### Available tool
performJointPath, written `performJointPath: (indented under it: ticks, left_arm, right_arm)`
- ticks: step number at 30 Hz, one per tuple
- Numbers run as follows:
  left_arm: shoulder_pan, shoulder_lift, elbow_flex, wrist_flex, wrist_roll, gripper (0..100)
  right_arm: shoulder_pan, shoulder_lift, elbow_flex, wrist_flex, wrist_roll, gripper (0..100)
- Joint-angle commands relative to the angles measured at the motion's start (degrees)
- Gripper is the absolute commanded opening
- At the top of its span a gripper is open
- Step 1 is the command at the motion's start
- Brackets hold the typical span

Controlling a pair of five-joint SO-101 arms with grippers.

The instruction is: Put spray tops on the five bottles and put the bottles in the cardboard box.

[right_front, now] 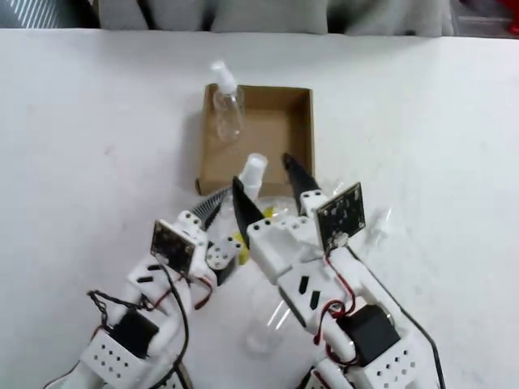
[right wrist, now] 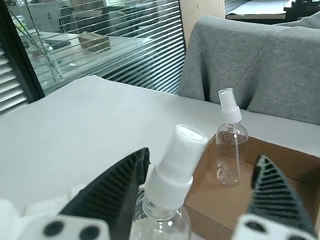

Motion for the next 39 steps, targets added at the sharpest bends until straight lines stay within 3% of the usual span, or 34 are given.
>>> performJointPath:
  ticks: [1, 7, 11, 14, 17, 20, 24, 28, 36, 39]
  left_arm:
    - [0.2, -0.9, -0.3, -1.1, 0.2, 2]
    - [0.2, -0.9, -0.3, -1.1, 0.2, 2]
    - [0.2, -0.9, -0.3, -1.1, 0.2, 2]
    - [0.2, -0.9, -0.3, -1.1, 0.2, 2]
    - [0.2, -0.9, -0.3, -1.1, 0.2, 2]
    - [0.2, -0.9, -0.3, -1.1, 0.2, 2]
    - [0.2, -0.9, -0.3, -1.1, 0.2, 2]
    - [0.2, -0.9, -0.3, -1.1, 0.2, 2]
    - [0.2, -0.8, -0.3, -1.1, 0.2, 2]
    - [0.2, -0.8, -0.3, -1.1, 0.2, 2]
  right_arm:
    - [-0.7, -0.7, -1.1, -1.2, -0.9, 34.1]
    - [-0.1, -0.8, -5.6, -0.6, -0.9, 34.1]
    - [-0.1, -0.8, -12.0, 5.2, -0.8, 32.7]
    - [-0.1, -0.7, -16.4, 9.4, -0.7, 20.9]
    - [0.2, -0.7, -18.7, 9.9, -0.4, 1.5]
    - [2.8, 0.0, -19.2, 9.8, -0.4, 6.4]
    - [7.3, 4.6, -19.3, 6.4, -0.3, 1.0]
    - [11.3, 12.8, -19.4, 1.3, -0.3, 1.6]
    - [11.0, 19.7, -20.5, -1.3, -0.4, 1.5]
    - [8.4, 18.8, -20.5, 2.7, -0.4, 1.5]
